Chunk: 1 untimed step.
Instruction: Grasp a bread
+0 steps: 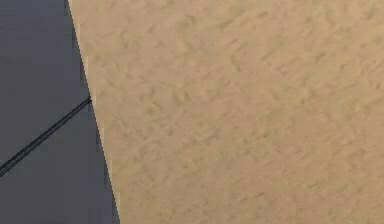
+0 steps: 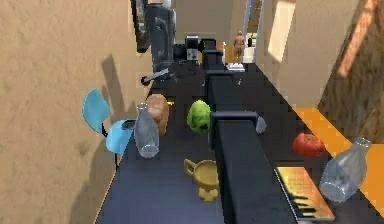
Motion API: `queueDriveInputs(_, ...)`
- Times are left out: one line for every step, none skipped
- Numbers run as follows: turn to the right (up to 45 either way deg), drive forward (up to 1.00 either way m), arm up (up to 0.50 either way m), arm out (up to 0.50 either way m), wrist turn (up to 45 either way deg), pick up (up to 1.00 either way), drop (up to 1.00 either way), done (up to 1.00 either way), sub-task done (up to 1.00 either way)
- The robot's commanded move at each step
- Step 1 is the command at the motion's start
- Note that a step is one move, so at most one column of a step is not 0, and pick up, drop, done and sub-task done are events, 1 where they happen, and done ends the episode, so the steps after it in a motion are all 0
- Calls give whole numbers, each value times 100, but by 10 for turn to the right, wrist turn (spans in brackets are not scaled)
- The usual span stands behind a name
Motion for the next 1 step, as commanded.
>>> queueDriveInputs(0,0,-24,0,0,0,0,0,0)
